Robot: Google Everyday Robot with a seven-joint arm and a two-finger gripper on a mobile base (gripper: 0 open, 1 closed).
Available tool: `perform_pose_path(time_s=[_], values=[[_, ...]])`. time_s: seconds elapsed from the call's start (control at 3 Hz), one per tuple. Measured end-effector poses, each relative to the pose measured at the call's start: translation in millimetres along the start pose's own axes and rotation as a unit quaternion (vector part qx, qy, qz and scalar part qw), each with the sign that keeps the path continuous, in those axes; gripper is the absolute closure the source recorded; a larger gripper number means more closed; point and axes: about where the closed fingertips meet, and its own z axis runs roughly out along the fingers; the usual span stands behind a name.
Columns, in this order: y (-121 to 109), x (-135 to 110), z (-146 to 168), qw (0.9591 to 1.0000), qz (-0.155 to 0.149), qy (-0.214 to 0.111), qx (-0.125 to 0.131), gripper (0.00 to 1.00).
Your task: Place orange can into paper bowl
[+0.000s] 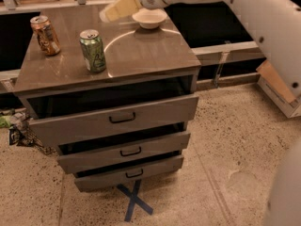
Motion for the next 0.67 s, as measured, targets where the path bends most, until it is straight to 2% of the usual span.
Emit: perform_pose_path(time_s=[0.67], values=[[14.4,-24.4,110.1,0.9968,0.007,-0.008,-0.080,0.00]])
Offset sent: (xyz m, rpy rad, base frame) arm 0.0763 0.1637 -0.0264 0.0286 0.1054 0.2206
